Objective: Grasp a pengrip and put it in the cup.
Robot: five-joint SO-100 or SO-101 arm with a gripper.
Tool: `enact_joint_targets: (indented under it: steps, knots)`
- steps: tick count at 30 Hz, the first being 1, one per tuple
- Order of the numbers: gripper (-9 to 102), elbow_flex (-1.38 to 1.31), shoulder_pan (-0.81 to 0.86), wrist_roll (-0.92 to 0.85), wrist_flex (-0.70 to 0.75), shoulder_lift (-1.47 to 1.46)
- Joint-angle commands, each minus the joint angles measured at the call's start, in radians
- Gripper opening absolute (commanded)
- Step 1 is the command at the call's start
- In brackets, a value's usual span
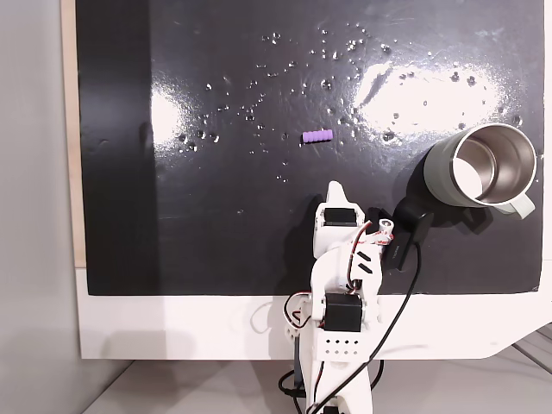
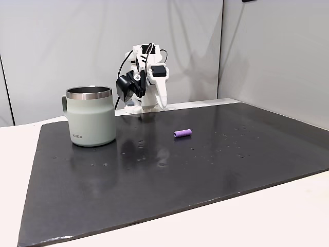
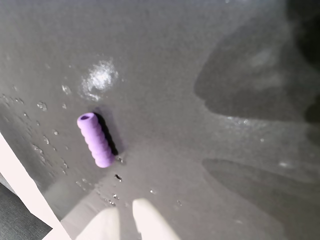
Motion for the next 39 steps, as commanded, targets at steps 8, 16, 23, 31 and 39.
enact_joint_targets:
  steps: [8, 16, 23, 31, 39]
  knots:
    - [0, -0.009, -0.043, -0.051, -0.031, 0.009]
    - [0, -0.008, -0.055, -0.069, -0.035, 0.009]
    - [0, -0.037, -0.055, -0.138, -0.035, 0.009]
    - [0, -0.222, -0.133, -0.160, -0.020, -0.138]
    - [0, -0.491, -0.160, -0.060, -0.037, -0.482]
